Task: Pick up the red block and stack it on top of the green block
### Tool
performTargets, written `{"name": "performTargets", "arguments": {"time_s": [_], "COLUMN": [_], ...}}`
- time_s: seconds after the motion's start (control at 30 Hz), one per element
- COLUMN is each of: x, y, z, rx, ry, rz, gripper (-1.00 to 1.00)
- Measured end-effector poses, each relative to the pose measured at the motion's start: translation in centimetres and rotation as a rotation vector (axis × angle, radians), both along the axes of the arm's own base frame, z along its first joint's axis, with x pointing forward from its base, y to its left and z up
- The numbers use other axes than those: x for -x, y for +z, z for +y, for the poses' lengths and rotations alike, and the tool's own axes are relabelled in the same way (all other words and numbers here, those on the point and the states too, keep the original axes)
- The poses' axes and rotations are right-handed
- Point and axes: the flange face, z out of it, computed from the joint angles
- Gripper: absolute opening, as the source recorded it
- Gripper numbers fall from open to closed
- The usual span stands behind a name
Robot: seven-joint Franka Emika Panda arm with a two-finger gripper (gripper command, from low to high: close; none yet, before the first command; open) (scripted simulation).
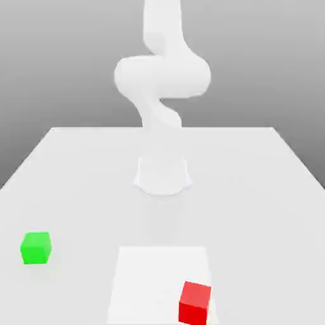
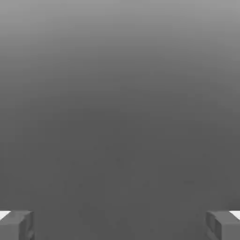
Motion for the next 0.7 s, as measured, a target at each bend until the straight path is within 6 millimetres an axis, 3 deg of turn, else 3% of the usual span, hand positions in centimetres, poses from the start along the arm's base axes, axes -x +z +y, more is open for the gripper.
{"name": "performTargets", "arguments": {"time_s": [0.17,0.33,0.5,0.7], "x": [-5.9,-9.8,-11.8,-11.7], "y": [-8.4,-17.4,-26.8,-38.0], "z": [1.1,1.9,2.6,3.9], "rx": [0.000,-0.009,-0.028,-0.067], "ry": [-0.058,-0.107,-0.149,-0.192], "rz": [0.146,0.285,0.423,0.589], "gripper": [0.00,0.00,0.00,0.00]}}
